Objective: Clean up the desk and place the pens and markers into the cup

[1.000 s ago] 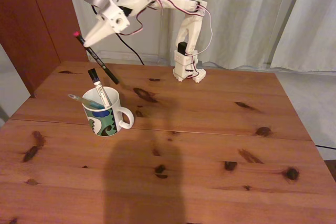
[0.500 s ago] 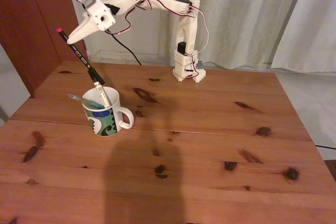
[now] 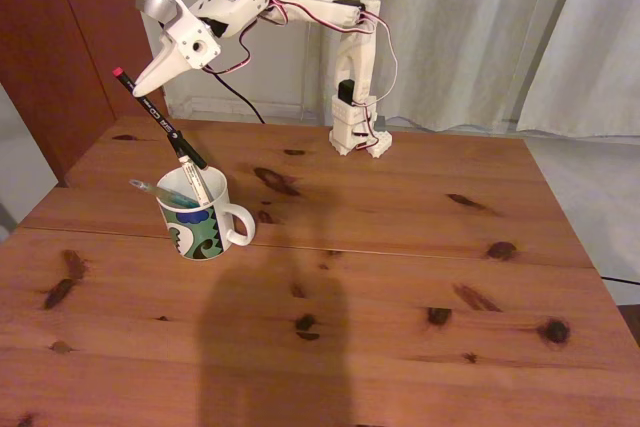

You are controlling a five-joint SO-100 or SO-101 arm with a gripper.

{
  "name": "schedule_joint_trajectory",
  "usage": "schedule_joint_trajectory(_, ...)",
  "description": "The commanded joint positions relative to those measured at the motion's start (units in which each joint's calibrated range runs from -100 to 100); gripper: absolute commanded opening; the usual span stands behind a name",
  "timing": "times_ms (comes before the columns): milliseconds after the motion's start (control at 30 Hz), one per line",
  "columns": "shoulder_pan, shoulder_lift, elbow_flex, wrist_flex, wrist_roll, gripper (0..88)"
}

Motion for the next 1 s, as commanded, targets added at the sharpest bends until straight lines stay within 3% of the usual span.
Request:
schedule_joint_trajectory(0,-0.86,-0.26,-0.32,-1.63,0.39,1.0)
schedule_joint_trajectory(967,-2.30,-0.09,2.56,-1.71,1.33,1.3)
